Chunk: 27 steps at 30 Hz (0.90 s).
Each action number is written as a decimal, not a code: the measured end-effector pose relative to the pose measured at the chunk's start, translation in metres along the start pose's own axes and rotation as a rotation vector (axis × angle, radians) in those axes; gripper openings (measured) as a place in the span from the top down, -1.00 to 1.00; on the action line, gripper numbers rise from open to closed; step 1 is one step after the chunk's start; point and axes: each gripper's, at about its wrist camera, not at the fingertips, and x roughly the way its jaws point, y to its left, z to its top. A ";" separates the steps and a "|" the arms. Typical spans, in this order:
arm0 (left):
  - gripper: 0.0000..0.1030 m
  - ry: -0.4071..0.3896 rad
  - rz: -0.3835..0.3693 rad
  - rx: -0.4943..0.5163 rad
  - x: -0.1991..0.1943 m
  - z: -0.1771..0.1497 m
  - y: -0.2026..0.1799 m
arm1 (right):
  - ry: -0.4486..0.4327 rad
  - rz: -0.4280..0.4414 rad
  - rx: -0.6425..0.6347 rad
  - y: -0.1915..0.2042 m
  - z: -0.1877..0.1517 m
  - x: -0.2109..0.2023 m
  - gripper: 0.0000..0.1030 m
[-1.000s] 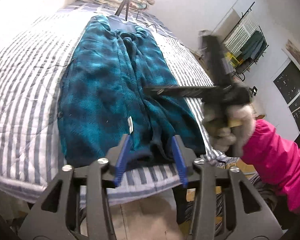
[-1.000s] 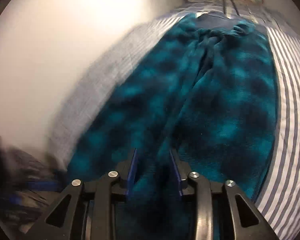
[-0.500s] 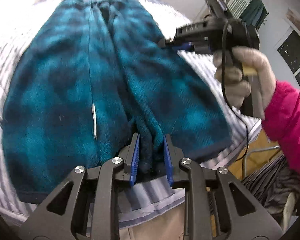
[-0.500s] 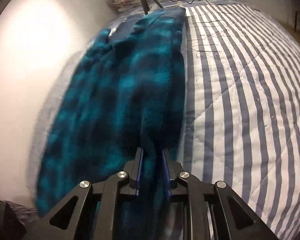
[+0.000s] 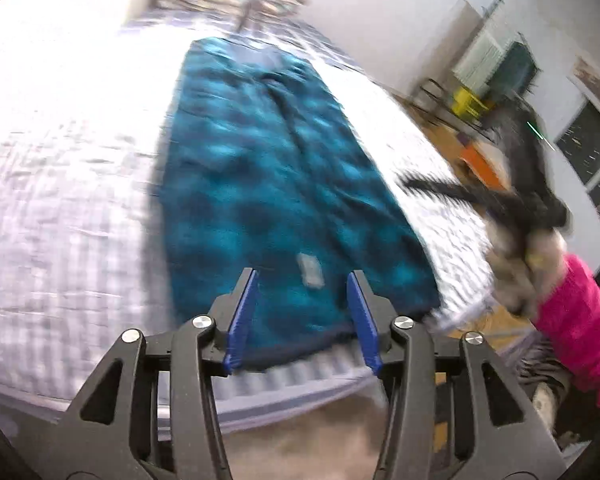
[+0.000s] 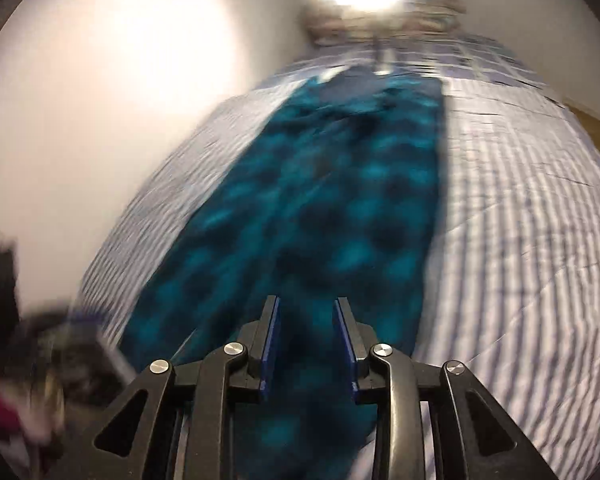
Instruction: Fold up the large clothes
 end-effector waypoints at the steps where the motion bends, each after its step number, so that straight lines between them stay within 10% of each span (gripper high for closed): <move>1: 0.08 0.005 0.021 -0.028 0.000 0.003 0.013 | 0.015 0.010 -0.020 0.010 -0.008 0.005 0.45; 10: -0.09 0.052 0.046 -0.240 0.014 -0.007 0.068 | 0.202 0.015 -0.159 0.052 -0.071 0.044 0.45; 15: -0.09 0.102 0.045 -0.243 0.030 -0.014 0.075 | 0.081 0.044 -0.012 0.022 -0.067 -0.007 0.41; 21: -0.09 0.167 -0.076 -0.357 0.047 -0.027 0.088 | 0.132 -0.020 0.182 -0.035 -0.085 -0.013 0.08; 27: -0.09 0.181 -0.140 -0.361 0.052 -0.037 0.084 | 0.184 0.129 0.327 -0.061 -0.096 0.010 -0.01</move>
